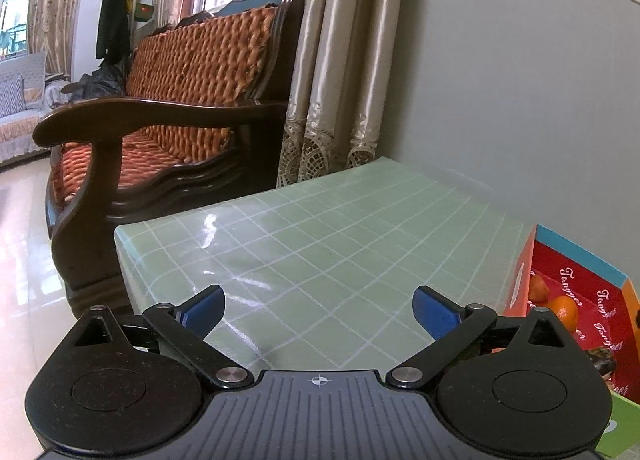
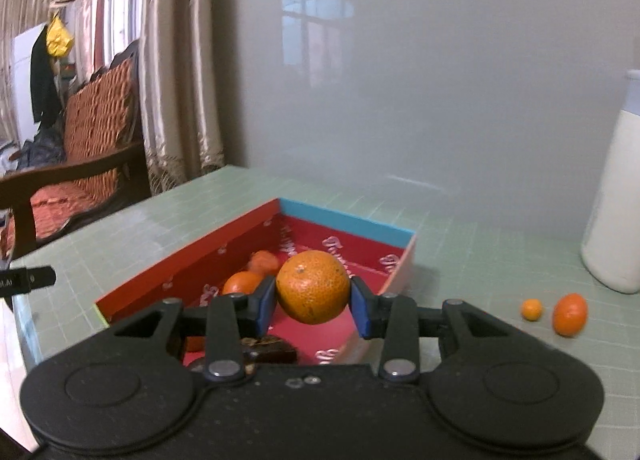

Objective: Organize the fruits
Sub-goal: 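Carry the mandarin with the right tool into the box and open, then withdraw the right tool while the left tool moves toward the last mandarin, then lower the left tool onto the mandarin and close it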

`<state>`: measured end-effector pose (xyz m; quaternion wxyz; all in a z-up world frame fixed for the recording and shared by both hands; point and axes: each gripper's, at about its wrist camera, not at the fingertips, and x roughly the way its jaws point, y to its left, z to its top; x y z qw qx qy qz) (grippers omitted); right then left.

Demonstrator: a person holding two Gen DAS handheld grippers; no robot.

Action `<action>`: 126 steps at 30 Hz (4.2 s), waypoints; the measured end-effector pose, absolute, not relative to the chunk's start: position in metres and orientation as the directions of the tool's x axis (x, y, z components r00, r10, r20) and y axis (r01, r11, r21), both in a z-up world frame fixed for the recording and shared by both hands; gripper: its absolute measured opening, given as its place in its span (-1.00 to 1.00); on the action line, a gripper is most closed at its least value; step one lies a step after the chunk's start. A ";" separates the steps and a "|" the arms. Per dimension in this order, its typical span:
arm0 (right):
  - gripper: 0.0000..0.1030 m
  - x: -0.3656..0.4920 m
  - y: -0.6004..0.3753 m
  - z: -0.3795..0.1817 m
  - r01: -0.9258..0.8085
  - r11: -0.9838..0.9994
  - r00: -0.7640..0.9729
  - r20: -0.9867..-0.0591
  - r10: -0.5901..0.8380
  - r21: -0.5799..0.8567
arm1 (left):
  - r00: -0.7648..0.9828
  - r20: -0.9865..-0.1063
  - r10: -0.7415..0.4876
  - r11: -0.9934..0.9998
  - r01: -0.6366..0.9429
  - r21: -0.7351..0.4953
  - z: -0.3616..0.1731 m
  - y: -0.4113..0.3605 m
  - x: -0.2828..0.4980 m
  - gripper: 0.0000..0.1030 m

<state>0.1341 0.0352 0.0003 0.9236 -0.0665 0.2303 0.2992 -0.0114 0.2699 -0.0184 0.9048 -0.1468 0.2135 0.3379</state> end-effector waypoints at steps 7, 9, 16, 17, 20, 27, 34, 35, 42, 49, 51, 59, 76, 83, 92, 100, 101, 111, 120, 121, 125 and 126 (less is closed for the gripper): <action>-0.27 0.136 0.038 -0.005 -0.587 0.810 0.707 -0.485 0.514 0.003 | 0.678 -0.489 0.549 0.731 -0.673 -0.112 -0.020 0.273 -0.011 0.94; -0.26 0.136 0.040 -0.007 -0.585 0.811 0.709 -0.488 0.509 -0.004 | 0.677 -0.492 0.547 0.732 -0.672 -0.112 -0.020 0.273 -0.011 0.94; -0.04 0.132 0.043 -0.006 -0.578 0.816 0.729 -0.466 0.502 -0.026 | 0.683 -0.493 0.539 0.741 -0.663 -0.108 -0.020 0.269 -0.010 0.94; 0.08 0.131 0.041 -0.005 -0.574 0.818 0.734 -0.461 0.499 -0.029 | 0.684 -0.493 0.538 0.743 -0.661 -0.107 -0.020 0.269 -0.010 0.94; 0.13 0.130 0.038 -0.003 -0.566 0.824 0.745 -0.449 0.494 -0.034 | 0.688 -0.489 0.536 0.748 -0.656 -0.103 -0.020 0.266 -0.009 0.94; 0.27 0.127 0.016 0.005 -0.525 0.850 0.779 -0.421 0.465 -0.033 | 0.711 -0.479 0.515 0.774 -0.625 -0.096 -0.018 0.250 -0.002 0.94; 0.51 0.130 -0.036 0.012 -0.420 0.907 0.834 -0.397 0.383 -0.008 | 0.753 -0.451 0.480 0.815 -0.572 -0.087 -0.013 0.221 0.006 0.95; 0.52 0.129 -0.044 0.012 -0.402 0.916 0.842 -0.395 0.367 -0.005 | 0.759 -0.445 0.475 0.821 -0.565 -0.086 -0.012 0.217 0.008 0.94; 0.56 0.131 -0.112 0.008 -0.241 0.969 0.884 -0.398 0.245 0.059 | 0.808 -0.407 0.425 0.870 -0.489 -0.062 -0.007 0.180 0.018 0.94; 0.58 0.123 -0.178 0.004 -0.090 0.990 0.915 -0.383 0.126 0.112 | 0.859 -0.373 0.352 0.919 -0.393 -0.038 0.002 0.141 0.026 0.94; 0.58 0.120 -0.194 0.004 -0.067 0.988 0.918 -0.380 0.116 0.139 | 0.875 -0.366 0.318 0.936 -0.350 -0.023 0.006 0.127 0.029 0.94; 0.58 0.106 -0.233 -0.001 0.028 0.992 0.929 -0.369 0.018 0.120 | 0.914 -0.372 0.165 0.984 -0.181 -0.007 0.021 0.057 0.059 0.94; 0.57 0.089 -0.293 -0.009 0.194 0.974 0.924 -0.355 -0.142 0.115 | 0.918 -0.397 -0.015 0.981 0.091 0.174 -0.004 -0.099 0.153 0.94; 0.57 0.089 -0.305 -0.013 0.240 0.964 0.914 -0.362 -0.185 0.113 | 0.897 -0.440 -0.031 0.976 0.121 0.178 -0.021 -0.129 0.192 0.76; 0.57 0.084 -0.315 -0.018 0.278 0.955 0.904 -0.365 -0.223 0.104 | 0.889 -0.458 -0.030 0.974 0.128 0.185 -0.030 -0.141 0.221 0.75; 0.58 0.081 -0.328 -0.023 0.355 0.931 0.882 -0.362 -0.303 0.085 | 0.873 -0.486 -0.038 0.979 0.129 0.155 -0.031 -0.140 0.239 0.74; 0.58 0.082 -0.328 -0.022 0.353 0.932 0.882 -0.363 -0.300 0.086 | 0.867 -0.496 -0.046 0.980 0.135 0.145 -0.032 -0.140 0.241 0.72; 0.59 0.076 -0.325 -0.016 0.331 0.939 0.897 -0.339 -0.284 0.089 | 0.826 -0.559 -0.078 0.991 0.125 0.046 -0.037 -0.125 0.258 -0.06; 0.59 0.076 -0.325 -0.014 0.330 0.939 0.899 -0.334 -0.282 0.096 | 0.810 -0.578 -0.099 0.990 0.139 0.024 -0.041 -0.123 0.264 -0.08; 0.59 0.076 -0.325 -0.014 0.335 0.938 0.898 -0.332 -0.289 0.090 | 0.810 -0.578 -0.097 0.991 0.135 0.023 -0.041 -0.123 0.264 -0.08; 0.59 0.078 -0.325 -0.013 0.351 0.933 0.891 -0.335 -0.305 0.083 | 0.812 -0.577 -0.091 0.991 0.132 0.030 -0.041 -0.126 0.265 -0.08; 0.59 0.078 -0.325 -0.013 0.352 0.933 0.891 -0.334 -0.307 0.082 | 0.812 -0.577 -0.091 0.991 0.132 0.029 -0.041 -0.126 0.265 -0.08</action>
